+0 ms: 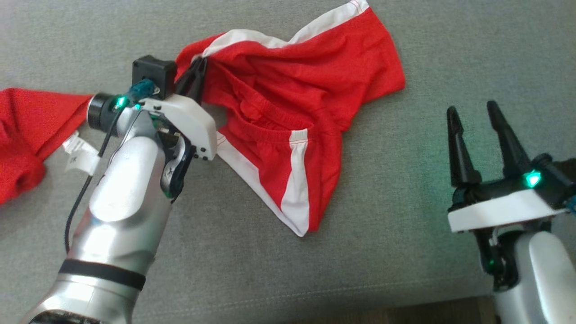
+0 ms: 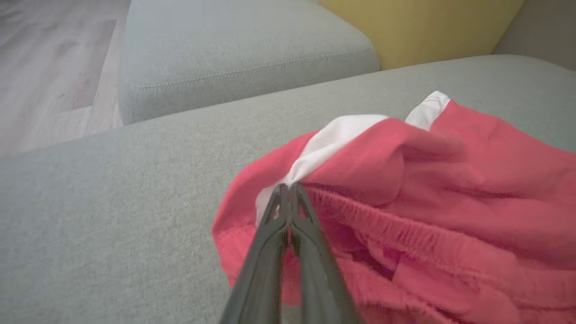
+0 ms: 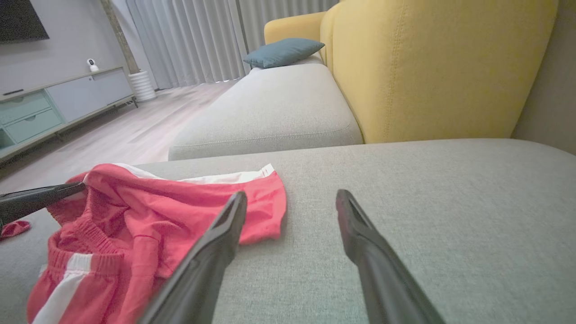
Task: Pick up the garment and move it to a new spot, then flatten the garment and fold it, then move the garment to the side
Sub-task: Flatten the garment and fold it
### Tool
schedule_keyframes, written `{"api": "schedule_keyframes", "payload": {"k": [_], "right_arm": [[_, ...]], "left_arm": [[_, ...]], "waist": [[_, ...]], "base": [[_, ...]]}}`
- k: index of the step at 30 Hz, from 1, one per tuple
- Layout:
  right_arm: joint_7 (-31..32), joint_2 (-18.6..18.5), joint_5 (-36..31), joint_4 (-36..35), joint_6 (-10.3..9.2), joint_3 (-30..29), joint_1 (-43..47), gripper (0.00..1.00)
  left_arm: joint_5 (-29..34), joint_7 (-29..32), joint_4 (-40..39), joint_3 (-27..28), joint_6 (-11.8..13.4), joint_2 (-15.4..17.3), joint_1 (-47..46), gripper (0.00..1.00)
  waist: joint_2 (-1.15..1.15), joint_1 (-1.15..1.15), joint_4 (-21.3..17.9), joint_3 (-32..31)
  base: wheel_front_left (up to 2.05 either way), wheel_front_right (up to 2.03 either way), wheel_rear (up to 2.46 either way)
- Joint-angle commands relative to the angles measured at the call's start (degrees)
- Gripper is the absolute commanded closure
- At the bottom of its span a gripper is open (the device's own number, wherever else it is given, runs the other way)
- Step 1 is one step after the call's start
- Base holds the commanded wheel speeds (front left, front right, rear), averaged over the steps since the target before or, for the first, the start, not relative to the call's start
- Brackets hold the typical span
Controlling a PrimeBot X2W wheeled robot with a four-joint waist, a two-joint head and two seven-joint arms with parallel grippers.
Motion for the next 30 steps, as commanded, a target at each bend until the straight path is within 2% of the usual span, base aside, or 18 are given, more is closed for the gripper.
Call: {"api": "schedule_keyframes", "payload": {"k": [1, 7, 14, 22, 30], "right_arm": [[0.1, -1.3, 0.6, -1.6, 0.37, 0.9, -2.3, 0.00], [3.3, -6.3, 3.5, 2.8, 0.37, 2.2, -9.8, 0.00], [7.1, -11.9, 8.4, 13.7, 0.37, 5.4, -23.8, 0.00], [11.8, -16.6, 13.0, 30.2, 0.37, 13.2, -39.2, 0.00], [18.1, -18.7, 17.0, 43.1, 0.37, 22.4, -49.0, 0.00]], "left_arm": [[0.8, -0.7, -3.0, 1.2, 0.6, 1.8, -1.8, 1.00], [1.4, -1.1, -8.7, 0.1, 1.2, 2.2, -0.8, 1.00], [2.1, -0.7, -14.4, -1.9, 1.3, 1.2, -1.0, 1.00], [2.0, -2.0, -16.3, -4.8, 0.3, -1.0, -2.9, 1.00], [1.4, -4.7, -15.7, -7.5, -0.1, -2.5, -5.0, 1.00]], "waist": [[0.00, 0.00, 0.4, -0.1], [0.00, 0.00, 2.2, 0.3], [0.00, 0.00, 6.1, 4.1], [0.00, 0.00, 11.5, 8.8], [0.00, 0.00, 14.7, 11.6]], "base": [[0.00, 0.00, 0.00], [0.00, 0.00, 0.00], [0.00, 0.00, 0.00], [0.00, 0.00, 0.00], [0.00, 0.00, 0.00]]}}
